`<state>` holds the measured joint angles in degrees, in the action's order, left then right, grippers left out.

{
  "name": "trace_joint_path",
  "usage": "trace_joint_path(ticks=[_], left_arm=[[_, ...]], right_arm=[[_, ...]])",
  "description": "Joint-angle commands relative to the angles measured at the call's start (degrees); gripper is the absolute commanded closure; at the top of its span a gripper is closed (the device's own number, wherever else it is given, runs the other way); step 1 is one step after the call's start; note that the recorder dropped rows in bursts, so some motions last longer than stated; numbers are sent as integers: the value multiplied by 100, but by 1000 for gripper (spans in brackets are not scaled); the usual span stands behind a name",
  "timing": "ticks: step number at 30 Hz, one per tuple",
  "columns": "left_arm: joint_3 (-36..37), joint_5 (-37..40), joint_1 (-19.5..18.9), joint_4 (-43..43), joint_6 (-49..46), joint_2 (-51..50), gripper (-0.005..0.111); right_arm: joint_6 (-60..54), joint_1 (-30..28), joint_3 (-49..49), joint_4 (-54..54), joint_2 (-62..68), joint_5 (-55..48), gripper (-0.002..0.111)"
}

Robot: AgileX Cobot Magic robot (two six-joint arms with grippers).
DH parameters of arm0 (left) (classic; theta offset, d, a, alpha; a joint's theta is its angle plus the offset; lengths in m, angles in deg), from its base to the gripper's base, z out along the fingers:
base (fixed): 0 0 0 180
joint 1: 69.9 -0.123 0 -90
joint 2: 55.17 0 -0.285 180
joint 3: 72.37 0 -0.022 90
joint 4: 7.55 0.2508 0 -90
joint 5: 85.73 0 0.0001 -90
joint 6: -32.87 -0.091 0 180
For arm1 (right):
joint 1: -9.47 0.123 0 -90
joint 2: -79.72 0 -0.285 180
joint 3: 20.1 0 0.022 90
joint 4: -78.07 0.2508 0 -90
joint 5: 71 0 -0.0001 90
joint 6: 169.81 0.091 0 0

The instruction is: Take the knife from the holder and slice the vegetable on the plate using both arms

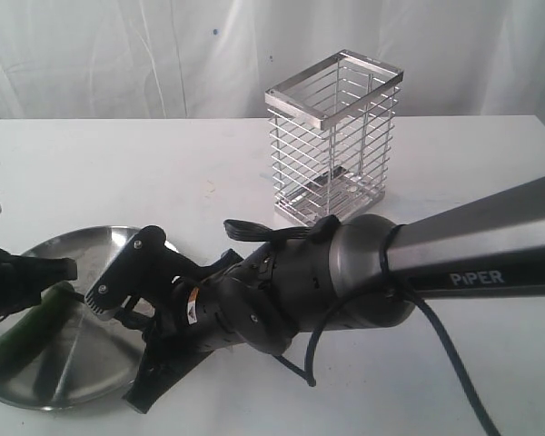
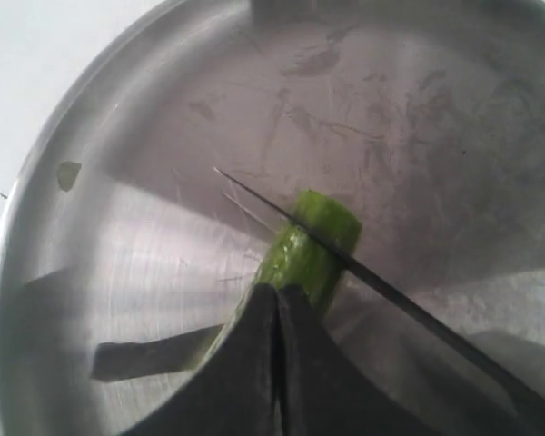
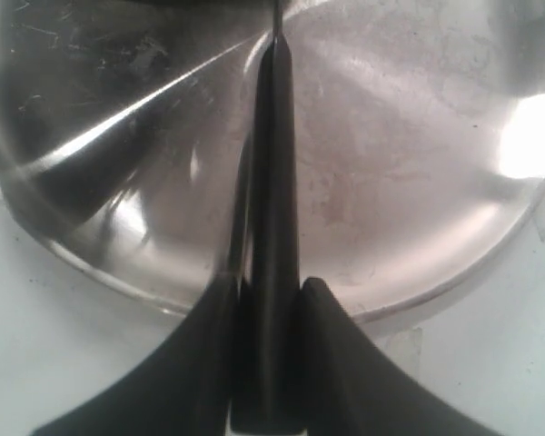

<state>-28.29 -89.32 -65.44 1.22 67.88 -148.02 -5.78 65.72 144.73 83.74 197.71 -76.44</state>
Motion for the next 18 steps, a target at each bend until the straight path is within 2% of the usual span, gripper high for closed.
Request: trace_joint_path(ticks=[1, 5, 10, 18], left_arm=[[36, -79, 21, 30, 416, 36, 107], [36, -425, 85, 30, 744, 36, 107], [36, -757, 308, 450, 782, 0, 107], [-316, -541, 308, 1181, 1092, -271, 107]], right_arm=[[-43, -29, 19, -4, -11, 39, 108], [-43, -29, 19, -4, -11, 39, 108], [-43, -29, 19, -4, -11, 39, 108], [-43, -29, 19, -4, -11, -24, 108]])
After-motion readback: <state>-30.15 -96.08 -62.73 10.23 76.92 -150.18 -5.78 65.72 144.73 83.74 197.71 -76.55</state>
